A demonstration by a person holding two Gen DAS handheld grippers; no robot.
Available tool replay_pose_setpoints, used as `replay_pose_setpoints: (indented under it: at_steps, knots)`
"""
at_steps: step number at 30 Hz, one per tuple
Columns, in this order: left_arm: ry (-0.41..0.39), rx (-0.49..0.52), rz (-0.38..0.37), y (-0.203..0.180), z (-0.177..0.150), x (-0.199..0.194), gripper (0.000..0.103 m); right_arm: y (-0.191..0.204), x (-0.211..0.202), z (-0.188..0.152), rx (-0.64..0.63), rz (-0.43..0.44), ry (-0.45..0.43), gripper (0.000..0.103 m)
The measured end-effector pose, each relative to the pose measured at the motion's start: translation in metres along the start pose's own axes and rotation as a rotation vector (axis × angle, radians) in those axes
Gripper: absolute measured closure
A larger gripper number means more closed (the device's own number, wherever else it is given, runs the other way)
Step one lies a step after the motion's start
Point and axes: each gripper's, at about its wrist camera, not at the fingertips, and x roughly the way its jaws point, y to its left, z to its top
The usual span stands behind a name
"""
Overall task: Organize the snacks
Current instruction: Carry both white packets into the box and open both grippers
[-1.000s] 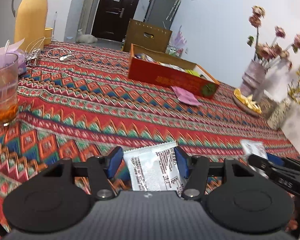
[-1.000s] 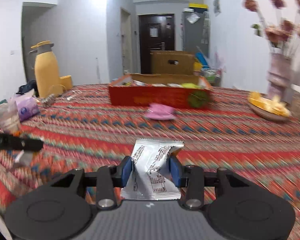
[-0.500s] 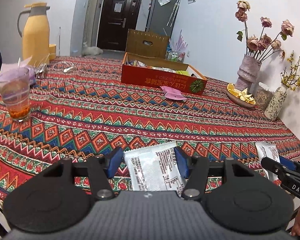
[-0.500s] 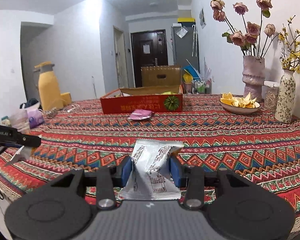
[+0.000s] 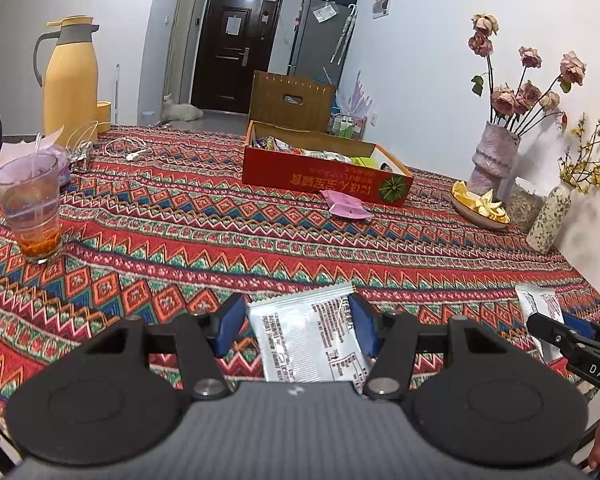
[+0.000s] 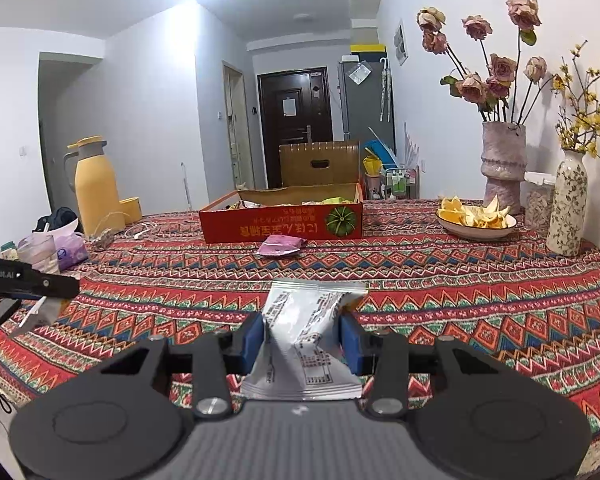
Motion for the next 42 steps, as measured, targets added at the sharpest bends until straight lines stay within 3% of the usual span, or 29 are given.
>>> replay_pose_setpoints:
  at_steps: [5,10,22,28,32,38,42]
  knots:
    - [-0.011,0.025,-0.016,0.005,0.025,0.012,0.046,-0.001,0.016,0.015,-0.009,-0.012,0.001,0.062]
    - [-0.024,0.055,-0.073,0.008,0.070,0.036,0.046,-0.009,0.039,0.039,-0.006,-0.004,0.000,0.062]
    - [-0.072,0.066,-0.091,0.008,0.170,0.141,0.046,-0.036,0.126,0.149,-0.093,0.071,-0.062,0.061]
    - [-0.054,0.049,-0.109,0.009,0.217,0.216,0.046,-0.047,0.212,0.211,-0.094,0.152,-0.029,0.061]
    - [-0.013,0.047,-0.081,0.011,0.239,0.285,0.045,-0.045,0.301,0.232,-0.065,0.204,0.041,0.061]
    - [0.076,0.035,0.003,0.028,0.240,0.383,0.045,-0.023,0.428,0.223,-0.044,0.216,0.175,0.061]
    - [0.109,0.053,-0.012,0.032,0.228,0.412,0.042,0.005,0.477,0.198,-0.115,0.205,0.241,0.061]
